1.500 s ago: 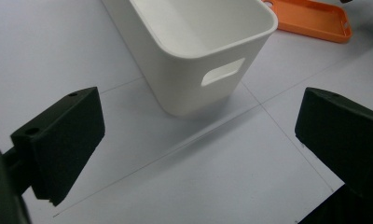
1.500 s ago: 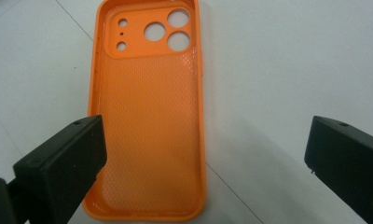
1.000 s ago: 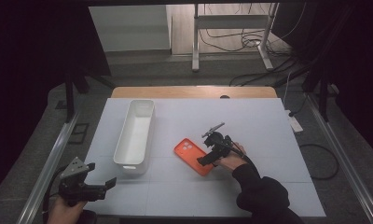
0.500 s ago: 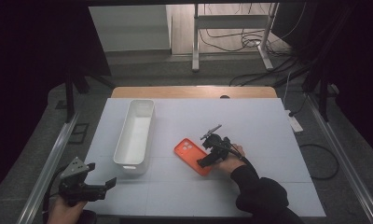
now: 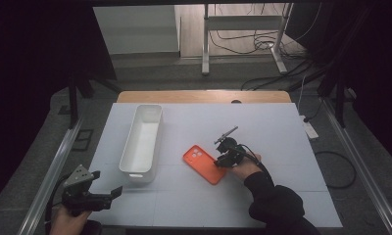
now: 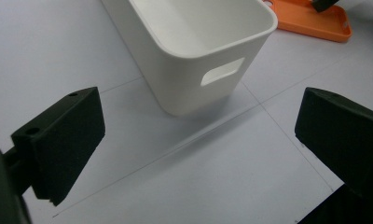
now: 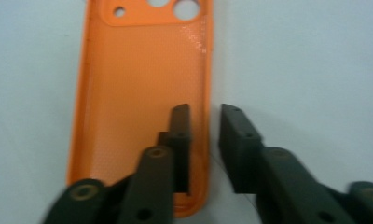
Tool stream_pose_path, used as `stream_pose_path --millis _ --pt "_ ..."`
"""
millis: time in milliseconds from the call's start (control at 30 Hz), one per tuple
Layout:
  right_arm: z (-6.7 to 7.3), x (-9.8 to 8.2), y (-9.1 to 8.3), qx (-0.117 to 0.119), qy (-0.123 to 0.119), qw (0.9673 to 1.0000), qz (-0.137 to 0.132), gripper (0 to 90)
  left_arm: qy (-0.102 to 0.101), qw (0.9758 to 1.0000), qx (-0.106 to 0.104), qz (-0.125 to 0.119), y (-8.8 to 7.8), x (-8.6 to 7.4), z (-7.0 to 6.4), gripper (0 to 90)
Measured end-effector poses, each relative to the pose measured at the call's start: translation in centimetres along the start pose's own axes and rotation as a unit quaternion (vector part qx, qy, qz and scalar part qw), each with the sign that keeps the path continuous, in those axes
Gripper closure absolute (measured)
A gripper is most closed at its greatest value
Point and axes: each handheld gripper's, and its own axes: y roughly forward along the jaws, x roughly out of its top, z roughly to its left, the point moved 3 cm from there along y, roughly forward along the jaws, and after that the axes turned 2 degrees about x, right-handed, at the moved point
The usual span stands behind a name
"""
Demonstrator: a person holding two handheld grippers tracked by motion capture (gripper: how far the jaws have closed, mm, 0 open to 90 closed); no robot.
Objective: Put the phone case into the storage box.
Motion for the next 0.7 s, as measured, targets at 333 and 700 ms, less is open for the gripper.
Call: stream_pose_path --millis 333,700 --pt "-0.07 0.34 0.01 -0.013 0.002 0.9999 0.004 88.7 0.003 1.0000 0.002 0.001 0.02 0.02 -0.06 2.4" --pt "0.53 0.55 -0.42 -0.026 -0.007 0.9996 -0.010 89.2 0.003 1.0000 -0.002 -0.006 -0.12 0.00 -0.04 2.1"
